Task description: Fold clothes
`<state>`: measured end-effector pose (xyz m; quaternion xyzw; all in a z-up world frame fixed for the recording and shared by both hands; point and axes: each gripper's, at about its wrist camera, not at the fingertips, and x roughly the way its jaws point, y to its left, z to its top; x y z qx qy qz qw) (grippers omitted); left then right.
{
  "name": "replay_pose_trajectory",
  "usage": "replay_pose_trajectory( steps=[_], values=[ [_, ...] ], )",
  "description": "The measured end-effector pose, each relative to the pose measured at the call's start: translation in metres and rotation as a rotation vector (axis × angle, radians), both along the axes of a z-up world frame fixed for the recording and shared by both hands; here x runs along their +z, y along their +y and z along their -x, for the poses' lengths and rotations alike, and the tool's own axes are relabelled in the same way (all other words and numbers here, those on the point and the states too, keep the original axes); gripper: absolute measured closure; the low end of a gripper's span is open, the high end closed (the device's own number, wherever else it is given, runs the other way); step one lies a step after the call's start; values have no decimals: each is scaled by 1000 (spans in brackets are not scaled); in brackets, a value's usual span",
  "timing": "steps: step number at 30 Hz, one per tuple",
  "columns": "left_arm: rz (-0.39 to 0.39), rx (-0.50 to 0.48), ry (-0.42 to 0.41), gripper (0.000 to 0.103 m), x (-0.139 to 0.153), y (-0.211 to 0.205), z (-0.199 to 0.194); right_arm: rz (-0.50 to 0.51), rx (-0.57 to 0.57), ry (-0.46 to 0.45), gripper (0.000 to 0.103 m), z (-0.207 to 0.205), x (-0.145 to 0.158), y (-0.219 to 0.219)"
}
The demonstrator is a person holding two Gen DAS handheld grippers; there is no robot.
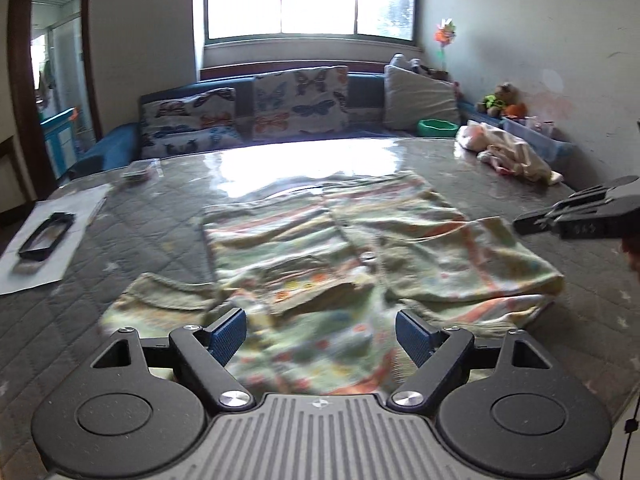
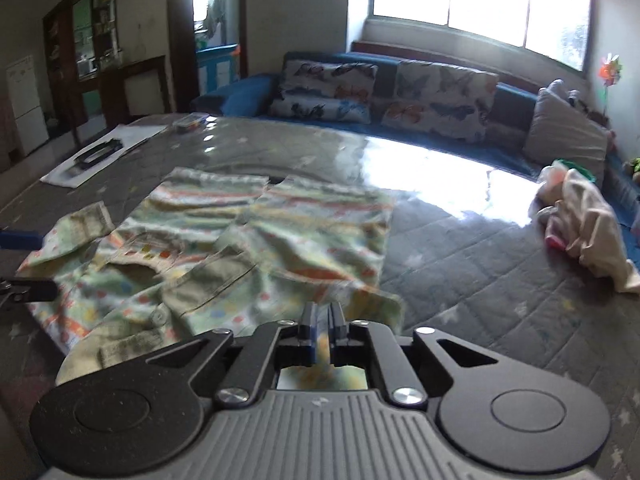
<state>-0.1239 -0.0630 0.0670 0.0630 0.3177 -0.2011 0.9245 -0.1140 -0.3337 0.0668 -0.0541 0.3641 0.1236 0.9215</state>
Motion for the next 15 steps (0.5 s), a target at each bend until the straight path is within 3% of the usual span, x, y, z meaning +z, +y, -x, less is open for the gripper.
replay_pose_trajectory(
  steps=[2,4,6,8,11,15],
  values=[
    [6,-34,5,23,-4,-12,1,-8,50,18,89,0,-9,14],
    [10,-65,10,33,-10,-21,3,-25,87,33,84,-5,-15,26],
    [14,-95,32,50,-18,-28,3,-29,131,46,83,-11,-21,39],
    [21,-122,53,58,-25,-32,5,-12,181,57,82,-16,-27,57],
    [24,-154,59,65,-34,-34,9,13,218,74,82,-23,-36,73],
    [19,-179,74,65,-45,-32,14,43,237,78,82,-24,-46,84]
  ],
)
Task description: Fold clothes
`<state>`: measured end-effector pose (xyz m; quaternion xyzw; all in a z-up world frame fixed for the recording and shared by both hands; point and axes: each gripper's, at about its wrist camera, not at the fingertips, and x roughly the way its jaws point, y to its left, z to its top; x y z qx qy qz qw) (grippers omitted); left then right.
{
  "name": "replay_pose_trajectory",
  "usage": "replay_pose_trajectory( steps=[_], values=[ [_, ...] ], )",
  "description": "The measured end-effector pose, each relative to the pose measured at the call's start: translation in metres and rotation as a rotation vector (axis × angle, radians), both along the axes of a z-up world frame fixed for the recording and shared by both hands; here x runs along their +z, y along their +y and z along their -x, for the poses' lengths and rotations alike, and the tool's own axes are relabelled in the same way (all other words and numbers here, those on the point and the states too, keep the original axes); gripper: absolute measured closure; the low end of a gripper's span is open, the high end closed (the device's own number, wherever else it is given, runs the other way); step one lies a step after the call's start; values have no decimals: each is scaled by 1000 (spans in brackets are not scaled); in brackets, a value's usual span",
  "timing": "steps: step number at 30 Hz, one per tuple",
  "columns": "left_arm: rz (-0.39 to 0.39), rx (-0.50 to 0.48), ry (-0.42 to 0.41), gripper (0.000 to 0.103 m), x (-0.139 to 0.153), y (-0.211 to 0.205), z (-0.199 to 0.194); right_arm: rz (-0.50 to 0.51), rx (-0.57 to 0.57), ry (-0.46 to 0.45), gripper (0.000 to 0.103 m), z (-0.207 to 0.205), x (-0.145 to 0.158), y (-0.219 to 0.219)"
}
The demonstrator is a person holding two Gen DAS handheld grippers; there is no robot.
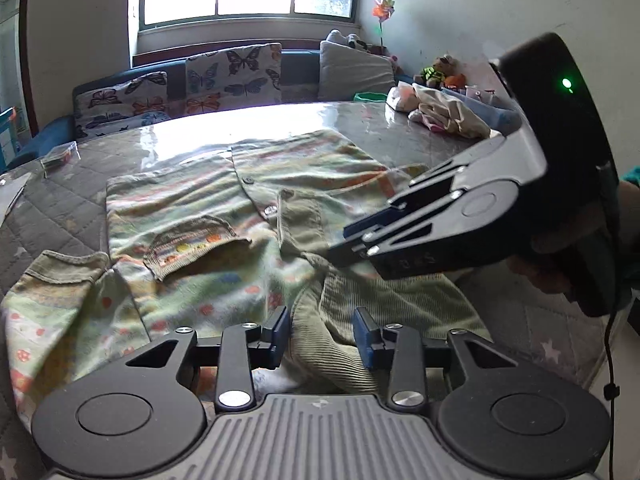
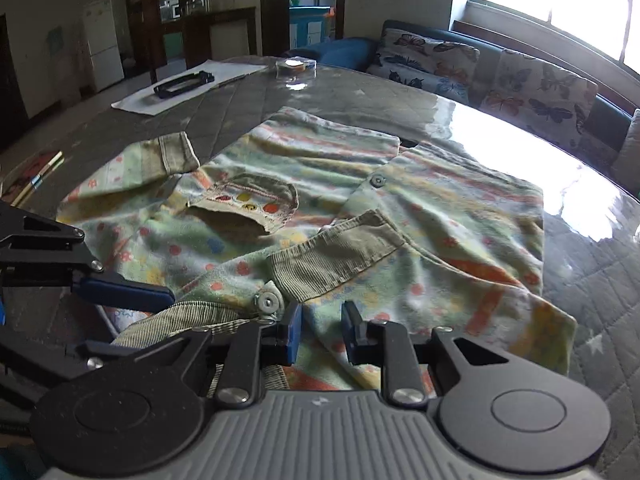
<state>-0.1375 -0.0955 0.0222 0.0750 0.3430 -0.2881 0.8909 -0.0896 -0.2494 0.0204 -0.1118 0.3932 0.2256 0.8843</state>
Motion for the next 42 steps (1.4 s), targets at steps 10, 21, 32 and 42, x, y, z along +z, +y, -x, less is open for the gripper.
replay_pose_trajectory(
  steps=[10,21,32,42],
  values=[
    [-5,-5,9,63,-2,2,2,36,-54,-112,101,11,10,-5],
    [5,-4,-38,56,22,-3,1,10,-376,-255,102,27,61,-114],
    [-18,-68,-56,53,21,-45,-14,-104,-438,-157,89,39,48,-153],
    [-33,-92,-4,52,-5,-68,-22,-129,-378,-71,64,-6,17,-101]
  ],
)
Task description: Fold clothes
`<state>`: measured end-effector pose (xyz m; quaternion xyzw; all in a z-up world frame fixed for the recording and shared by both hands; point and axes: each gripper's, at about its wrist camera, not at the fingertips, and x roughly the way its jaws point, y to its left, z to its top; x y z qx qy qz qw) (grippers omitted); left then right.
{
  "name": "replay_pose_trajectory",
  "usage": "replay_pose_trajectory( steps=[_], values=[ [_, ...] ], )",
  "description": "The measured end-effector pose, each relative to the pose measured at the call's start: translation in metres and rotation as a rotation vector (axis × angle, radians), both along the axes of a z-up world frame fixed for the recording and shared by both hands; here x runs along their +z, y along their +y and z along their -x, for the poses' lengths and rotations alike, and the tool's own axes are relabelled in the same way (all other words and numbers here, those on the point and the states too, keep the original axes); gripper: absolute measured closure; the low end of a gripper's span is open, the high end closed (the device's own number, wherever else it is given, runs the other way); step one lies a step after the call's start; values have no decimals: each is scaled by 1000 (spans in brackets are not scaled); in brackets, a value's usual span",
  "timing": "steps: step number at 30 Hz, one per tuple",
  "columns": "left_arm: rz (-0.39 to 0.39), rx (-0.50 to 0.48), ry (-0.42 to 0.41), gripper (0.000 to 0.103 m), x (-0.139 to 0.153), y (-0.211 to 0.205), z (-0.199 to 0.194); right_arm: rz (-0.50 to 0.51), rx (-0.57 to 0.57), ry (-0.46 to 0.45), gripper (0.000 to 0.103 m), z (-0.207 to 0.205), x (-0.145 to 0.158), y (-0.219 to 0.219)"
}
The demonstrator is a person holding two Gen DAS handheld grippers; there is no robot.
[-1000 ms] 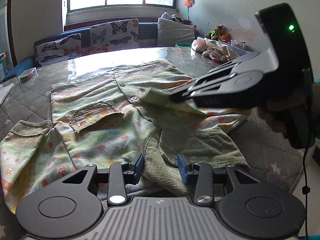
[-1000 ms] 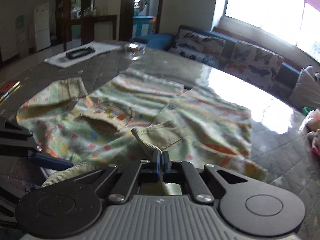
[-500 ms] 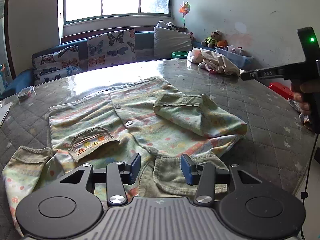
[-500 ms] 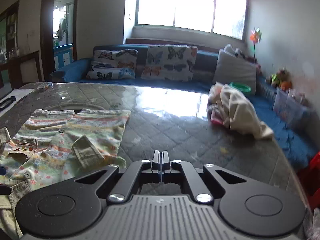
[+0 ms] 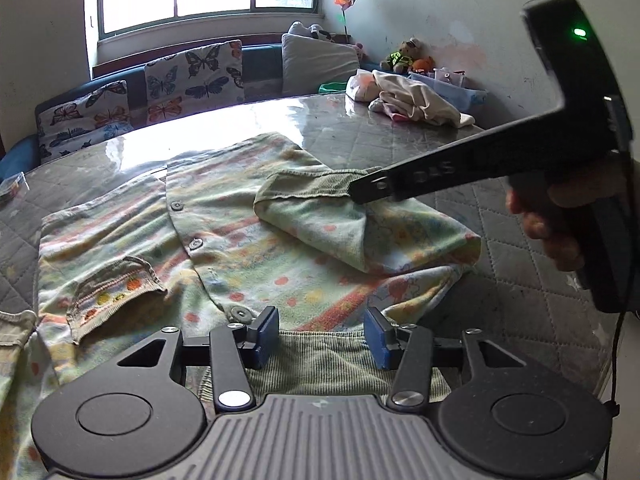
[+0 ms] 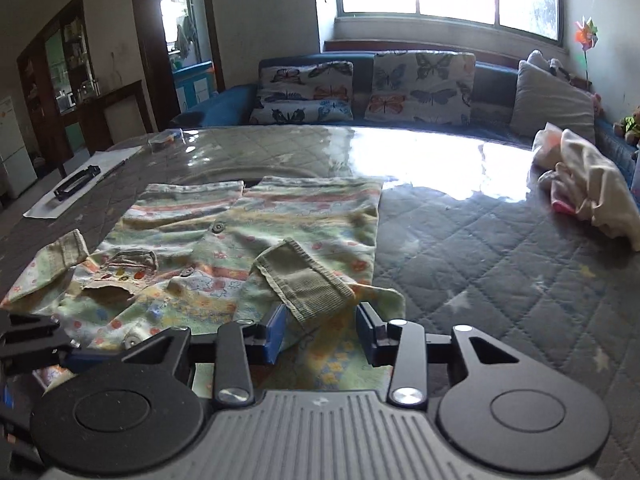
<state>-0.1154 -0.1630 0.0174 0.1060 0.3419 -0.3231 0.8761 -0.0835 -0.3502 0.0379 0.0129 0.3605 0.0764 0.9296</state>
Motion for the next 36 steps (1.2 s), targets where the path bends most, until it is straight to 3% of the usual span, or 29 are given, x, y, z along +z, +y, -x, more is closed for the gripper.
replay_pose_trajectory(
  steps=[3,6,9,14,21,25,27,29,32,36],
  values=[
    [9,-1,0,49,-1,1,1,-9,-21,24,70,-9,-12,3],
    [10,-2,0,49,-1,2,1,-14,-27,12,89,-8,-13,3],
    [6,-1,-4,48,-1,2,2,-30,-47,-27,95,0,-3,-5],
    [-3,0,-8,47,-1,0,3,28,-143,-125,96,18,25,-38],
    [-16,-1,-14,44,-1,-2,3,146,-363,-157,97,41,43,-116],
    [-23,-5,-17,42,-2,-3,3,202,-473,-109,97,45,32,-152],
    [-28,-7,-18,42,-2,-4,2,188,-527,-59,87,44,20,-169],
    [-30,-7,-18,42,-2,-4,2,223,-575,-30,84,45,11,-176],
    [-37,-11,-18,41,-1,-5,2,197,-573,-22,84,49,7,-178],
    [-26,-11,-13,37,6,-7,0,173,-468,-40,74,44,10,-155]
  ],
)
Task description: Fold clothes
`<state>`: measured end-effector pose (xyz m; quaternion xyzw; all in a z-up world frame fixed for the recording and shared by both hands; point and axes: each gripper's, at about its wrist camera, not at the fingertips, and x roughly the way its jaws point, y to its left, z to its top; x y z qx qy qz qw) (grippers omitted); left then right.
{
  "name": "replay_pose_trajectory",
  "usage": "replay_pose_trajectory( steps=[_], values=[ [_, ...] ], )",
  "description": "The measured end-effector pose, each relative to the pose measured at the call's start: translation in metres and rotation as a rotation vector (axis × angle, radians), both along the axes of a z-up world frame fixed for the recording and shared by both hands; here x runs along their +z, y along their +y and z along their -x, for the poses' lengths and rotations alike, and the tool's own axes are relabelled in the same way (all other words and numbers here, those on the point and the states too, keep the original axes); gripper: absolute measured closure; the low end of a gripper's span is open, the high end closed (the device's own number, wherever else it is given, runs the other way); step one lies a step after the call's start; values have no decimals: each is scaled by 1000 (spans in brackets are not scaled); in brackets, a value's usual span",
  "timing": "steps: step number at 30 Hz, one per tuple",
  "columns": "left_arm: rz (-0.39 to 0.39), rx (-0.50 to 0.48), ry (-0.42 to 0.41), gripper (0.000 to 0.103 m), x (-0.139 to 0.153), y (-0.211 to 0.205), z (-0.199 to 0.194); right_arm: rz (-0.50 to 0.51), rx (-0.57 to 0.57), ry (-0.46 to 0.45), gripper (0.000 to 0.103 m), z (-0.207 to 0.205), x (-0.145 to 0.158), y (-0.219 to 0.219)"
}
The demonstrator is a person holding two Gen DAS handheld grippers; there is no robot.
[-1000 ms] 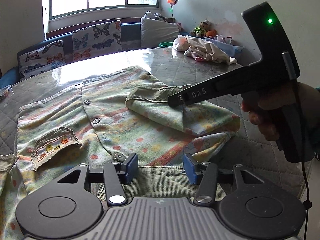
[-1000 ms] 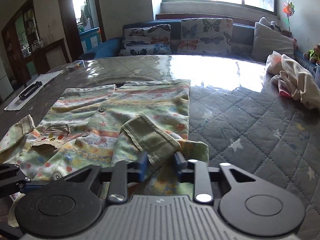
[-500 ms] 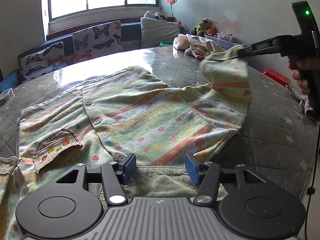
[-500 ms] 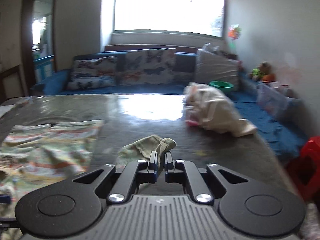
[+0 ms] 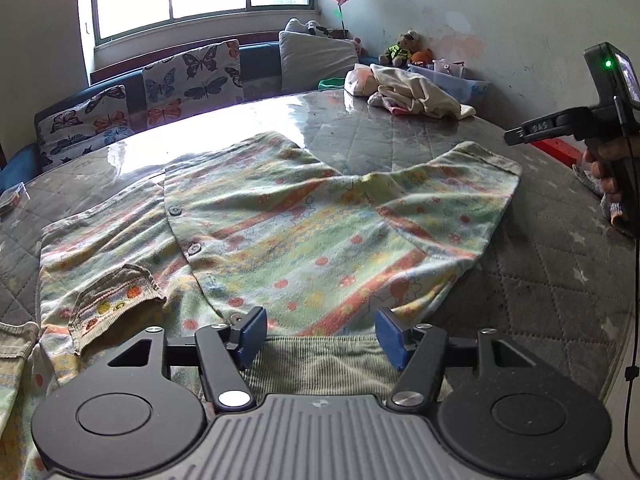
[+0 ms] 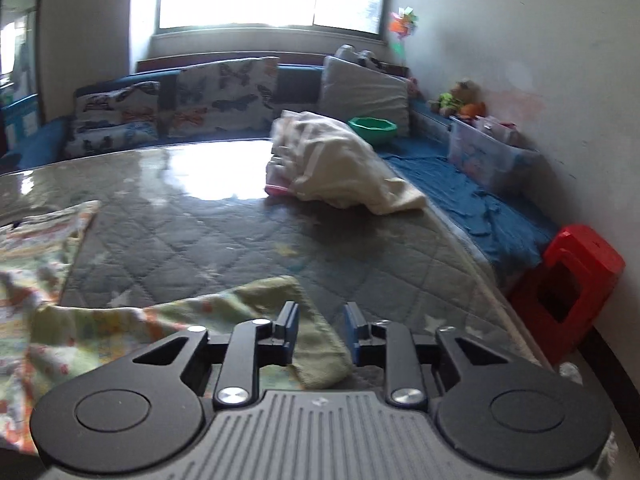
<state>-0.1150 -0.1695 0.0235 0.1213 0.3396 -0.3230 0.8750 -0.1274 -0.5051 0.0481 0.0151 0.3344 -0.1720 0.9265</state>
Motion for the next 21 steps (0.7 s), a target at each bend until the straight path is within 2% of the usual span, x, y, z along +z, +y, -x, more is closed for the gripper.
replay_pose_trajectory(
  steps=[3,8,11,14,21],
  values=[
    [22,-30,-7,37,8,-8,2,-40,83,11,67,-17,-4,16],
    [25,-110,-13,37,9,-36,5,-65,145,49,64,-39,-18,35],
    [22,-137,24,37,-1,-48,2,-77,131,73,63,-42,-27,34],
    [23,-169,57,35,-10,-55,5,-102,105,74,55,-38,-30,23],
    [77,-252,92,33,-12,-58,20,-106,65,82,55,-28,-32,9]
  ],
)
